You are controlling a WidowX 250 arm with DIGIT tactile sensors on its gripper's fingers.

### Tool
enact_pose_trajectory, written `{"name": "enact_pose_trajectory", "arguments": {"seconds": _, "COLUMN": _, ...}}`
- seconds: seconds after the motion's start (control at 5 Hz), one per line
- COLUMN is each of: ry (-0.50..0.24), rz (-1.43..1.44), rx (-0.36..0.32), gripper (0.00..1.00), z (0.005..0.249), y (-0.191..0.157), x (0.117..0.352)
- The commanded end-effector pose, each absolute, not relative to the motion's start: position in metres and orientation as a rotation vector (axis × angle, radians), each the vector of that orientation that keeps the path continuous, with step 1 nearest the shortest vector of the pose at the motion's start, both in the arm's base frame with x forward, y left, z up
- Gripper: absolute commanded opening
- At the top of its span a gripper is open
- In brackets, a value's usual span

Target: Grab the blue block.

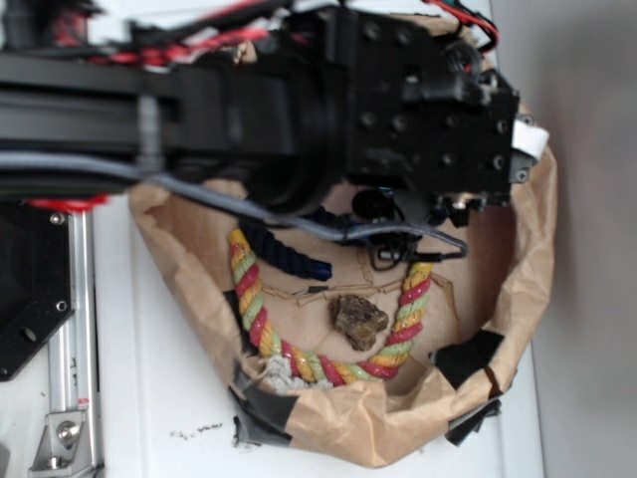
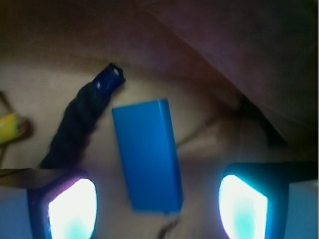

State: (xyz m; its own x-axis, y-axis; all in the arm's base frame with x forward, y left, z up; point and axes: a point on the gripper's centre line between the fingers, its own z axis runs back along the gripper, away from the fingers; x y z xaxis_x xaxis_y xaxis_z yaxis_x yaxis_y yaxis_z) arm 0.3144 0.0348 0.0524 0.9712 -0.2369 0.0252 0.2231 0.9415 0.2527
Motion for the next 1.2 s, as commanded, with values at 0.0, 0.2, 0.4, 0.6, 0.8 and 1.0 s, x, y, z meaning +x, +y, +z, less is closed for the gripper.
{"name": "enact_pose_trajectory", "arguments": {"seconds": 0.0, "ry": -0.094, "rz": -0.257, "rx": 0.255, "gripper": 1.00, "z": 0.048, "y": 0.038, "x": 0.311}}
{"name": "enact_pose_trajectory", "arguments": {"seconds": 0.2, "ry": -0.083, "rz": -0.189, "rx": 0.198, "gripper": 1.00, "z": 0.041, "y": 0.034, "x": 0.299}}
{"name": "enact_pose_trajectory", "arguments": {"seconds": 0.4, "ry": -0.082, "rz": -0.097, "rx": 0.108, "gripper": 1.00, "z": 0.029, "y": 0.032, "x": 0.306}}
{"name": "enact_pose_trajectory", "arguments": {"seconds": 0.6, "ry": -0.075, "rz": -0.102, "rx": 0.113, "gripper": 1.00, "z": 0.020, "y": 0.026, "x": 0.311}}
{"name": "enact_pose_trajectory", "arguments": {"seconds": 0.8, "ry": -0.062, "rz": -0.148, "rx": 0.134, "gripper": 1.00, "z": 0.007, "y": 0.025, "x": 0.317}}
{"name": "enact_pose_trajectory", "arguments": {"seconds": 1.0, "ry": -0.035, "rz": -0.185, "rx": 0.103, "gripper": 1.00, "z": -0.006, "y": 0.029, "x": 0.322}}
